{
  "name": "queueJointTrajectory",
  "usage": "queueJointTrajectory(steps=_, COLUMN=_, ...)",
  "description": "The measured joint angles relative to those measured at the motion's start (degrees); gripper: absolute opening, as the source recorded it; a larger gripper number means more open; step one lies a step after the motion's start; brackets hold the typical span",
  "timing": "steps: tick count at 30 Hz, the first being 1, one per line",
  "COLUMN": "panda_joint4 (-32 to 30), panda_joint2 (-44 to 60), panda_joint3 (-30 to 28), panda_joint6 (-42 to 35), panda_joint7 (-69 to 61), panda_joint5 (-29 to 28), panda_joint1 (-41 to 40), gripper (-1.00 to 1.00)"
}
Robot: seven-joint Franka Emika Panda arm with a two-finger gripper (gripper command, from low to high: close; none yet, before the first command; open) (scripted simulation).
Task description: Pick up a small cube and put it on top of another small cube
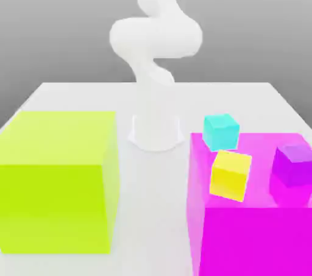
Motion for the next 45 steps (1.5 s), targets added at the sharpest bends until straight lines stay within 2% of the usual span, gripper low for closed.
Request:
queueJointTrajectory(steps=8, panda_joint4=5.4, panda_joint2=16.9, panda_joint3=-2.5, panda_joint6=-2.7, panda_joint7=-13.4, panda_joint5=5.7, panda_joint1=8.9, gripper=0.00)
queueJointTrajectory(steps=15, panda_joint4=9.1, panda_joint2=31.6, panda_joint3=-0.7, panda_joint6=-2.4, panda_joint7=-25.4, panda_joint5=7.4, panda_joint1=14.2, gripper=0.00)
queueJointTrajectory(steps=21, panda_joint4=12.0, panda_joint2=43.5, panda_joint3=2.0, panda_joint6=-1.5, panda_joint7=-32.9, panda_joint5=4.3, panda_joint1=19.7, gripper=0.00)
queueJointTrajectory(steps=28, panda_joint4=15.5, panda_joint2=56.2, panda_joint3=4.5, panda_joint6=-0.5, panda_joint7=-38.2, panda_joint5=-4.6, panda_joint1=24.8, gripper=0.00)
queueJointTrajectory(steps=31, panda_joint4=12.1, panda_joint2=57.8, panda_joint3=5.8, panda_joint6=3.0, panda_joint7=-38.0, panda_joint5=-7.2, panda_joint1=27.1, gripper=0.00)
queueJointTrajectory(steps=45, panda_joint4=-16.6, panda_joint2=51.7, panda_joint3=13.4, panda_joint6=23.2, panda_joint7=-27.8, panda_joint5=-6.2, panda_joint1=36.1, gripper=0.00)
